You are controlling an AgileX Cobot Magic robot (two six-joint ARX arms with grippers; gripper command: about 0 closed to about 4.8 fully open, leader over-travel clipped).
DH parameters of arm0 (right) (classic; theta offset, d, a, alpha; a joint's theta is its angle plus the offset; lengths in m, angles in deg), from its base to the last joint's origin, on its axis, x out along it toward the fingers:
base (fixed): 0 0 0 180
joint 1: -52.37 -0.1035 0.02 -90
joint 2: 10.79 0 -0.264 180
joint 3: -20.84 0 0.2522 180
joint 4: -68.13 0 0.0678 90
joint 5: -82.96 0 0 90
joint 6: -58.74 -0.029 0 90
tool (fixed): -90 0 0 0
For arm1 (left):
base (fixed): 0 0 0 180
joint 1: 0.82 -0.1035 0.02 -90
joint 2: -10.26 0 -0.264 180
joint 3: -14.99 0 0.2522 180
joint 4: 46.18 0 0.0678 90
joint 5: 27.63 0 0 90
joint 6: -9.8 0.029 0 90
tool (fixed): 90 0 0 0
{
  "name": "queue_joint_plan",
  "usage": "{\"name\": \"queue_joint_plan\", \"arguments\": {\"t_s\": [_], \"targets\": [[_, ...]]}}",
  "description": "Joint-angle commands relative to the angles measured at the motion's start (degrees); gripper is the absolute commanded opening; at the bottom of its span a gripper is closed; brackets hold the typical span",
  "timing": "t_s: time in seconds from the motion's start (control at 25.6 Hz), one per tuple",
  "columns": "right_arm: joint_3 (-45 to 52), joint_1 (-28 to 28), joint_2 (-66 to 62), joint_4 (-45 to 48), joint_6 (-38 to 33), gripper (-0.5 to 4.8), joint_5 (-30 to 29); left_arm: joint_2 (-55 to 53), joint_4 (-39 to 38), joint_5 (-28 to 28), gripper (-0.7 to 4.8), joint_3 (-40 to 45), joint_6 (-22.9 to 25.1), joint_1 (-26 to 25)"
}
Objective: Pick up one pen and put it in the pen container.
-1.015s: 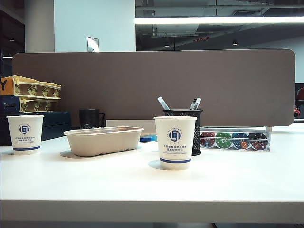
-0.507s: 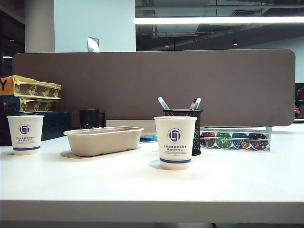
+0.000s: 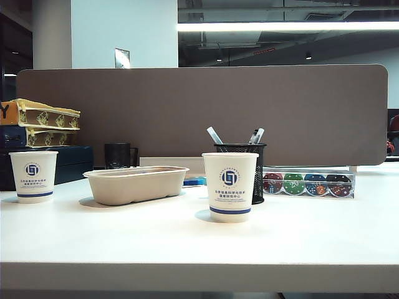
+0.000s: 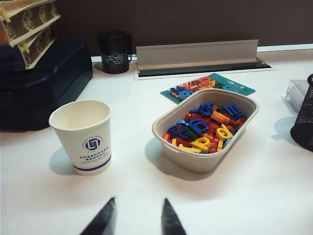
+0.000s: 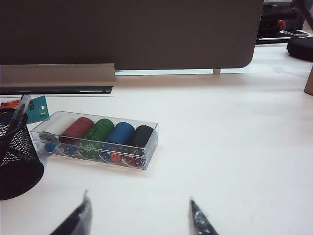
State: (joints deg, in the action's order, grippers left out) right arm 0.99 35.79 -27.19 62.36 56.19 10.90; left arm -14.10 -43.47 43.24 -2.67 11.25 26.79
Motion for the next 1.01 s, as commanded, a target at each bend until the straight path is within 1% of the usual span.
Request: {"name": "queue_joint_plan", "arguments": {"t_s": [0.04, 0.35, 0.47, 0.7, 1.01], "targets": [[-0.2, 0.0, 0.0, 0.8, -0.3, 2.43, 0.1, 0.0, 0.3, -0.1, 1.16, -0.2, -0.2, 0.0], [-0.2, 0.0, 0.2, 0.8, -0.3, 2.43, 0.1, 0.0, 0.3, -0.1, 1.16, -0.2, -0.2, 0.0], [-0.2, 0.0, 2.0, 0.4, -0.3, 2.43, -0.2, 0.0, 0.3, -0.1, 1.16, -0.2, -0.2, 0.0], [-0.2, 0.0, 6.0, -1.9, -0.3, 2.43, -2.1, 0.0, 0.3, -0.1, 1.16, -0.2, -0.2, 0.0], [-0.2, 0.0, 7.3, -3.7, -0.2, 2.43, -5.4, 0.0, 0.3, -0.2, 1.16, -0.2, -0.2, 0.0]]}}
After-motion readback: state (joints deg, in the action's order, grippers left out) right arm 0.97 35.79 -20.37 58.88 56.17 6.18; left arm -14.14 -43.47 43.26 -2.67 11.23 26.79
